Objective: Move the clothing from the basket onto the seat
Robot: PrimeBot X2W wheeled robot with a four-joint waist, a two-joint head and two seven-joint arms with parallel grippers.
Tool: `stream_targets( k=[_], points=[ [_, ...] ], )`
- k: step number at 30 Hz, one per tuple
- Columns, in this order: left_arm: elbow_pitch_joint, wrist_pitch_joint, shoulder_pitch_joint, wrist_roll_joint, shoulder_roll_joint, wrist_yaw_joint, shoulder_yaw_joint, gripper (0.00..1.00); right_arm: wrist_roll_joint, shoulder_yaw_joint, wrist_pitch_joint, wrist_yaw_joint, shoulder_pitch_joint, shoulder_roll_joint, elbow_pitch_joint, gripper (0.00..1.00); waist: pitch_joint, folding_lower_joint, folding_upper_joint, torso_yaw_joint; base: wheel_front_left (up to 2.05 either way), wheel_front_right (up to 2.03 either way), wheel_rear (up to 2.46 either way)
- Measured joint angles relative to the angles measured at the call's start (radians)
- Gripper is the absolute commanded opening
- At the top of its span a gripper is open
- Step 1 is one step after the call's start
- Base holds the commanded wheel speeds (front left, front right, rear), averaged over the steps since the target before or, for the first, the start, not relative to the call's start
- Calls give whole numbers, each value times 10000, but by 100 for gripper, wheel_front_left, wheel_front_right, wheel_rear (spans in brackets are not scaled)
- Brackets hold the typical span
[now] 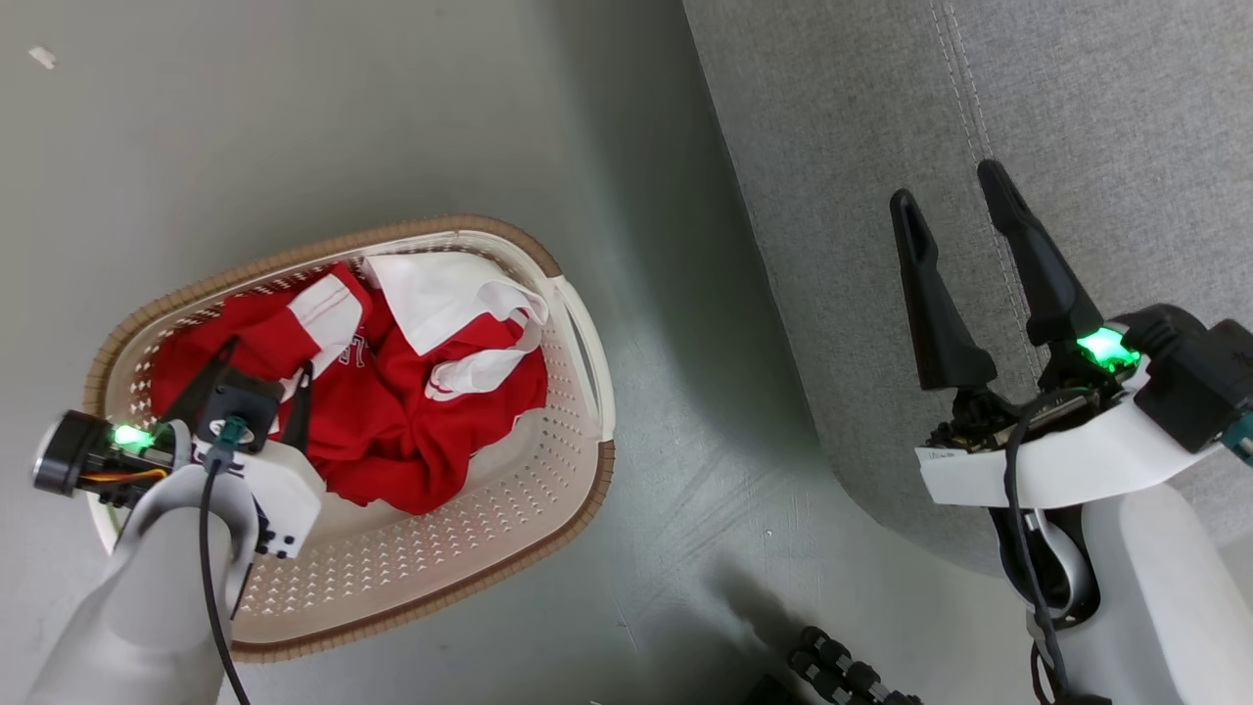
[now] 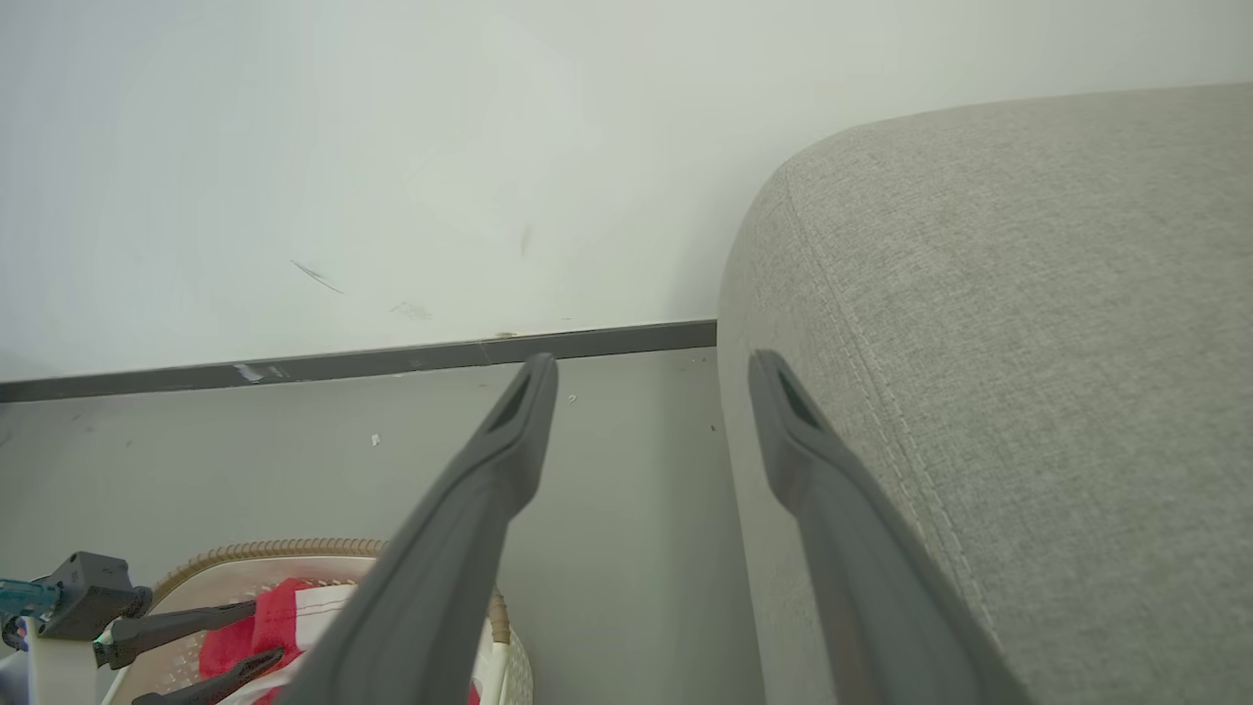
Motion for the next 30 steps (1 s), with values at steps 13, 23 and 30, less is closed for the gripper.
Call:
stream_targets(
  k=[13, 23, 30],
  points=[
    [357, 0, -484, 130, 117, 138, 50, 0, 255, 190, -31, 0, -423, 2, 56, 100, 457, 0, 0, -384, 0, 0, 0],
    [-121, 0, -492, 100, -102, 148, 25, 0, 259, 71, -31, 0, -719, 0, 184, 100, 453, 0, 0, -343, 0, 0, 0],
    [-815, 0, -402, 2, -188, 144, 29, 0, 270, 157, -31, 0, -1067, -2, 380, 100, 339, -1, 0, -165, 0, 0, 0]
  ],
)
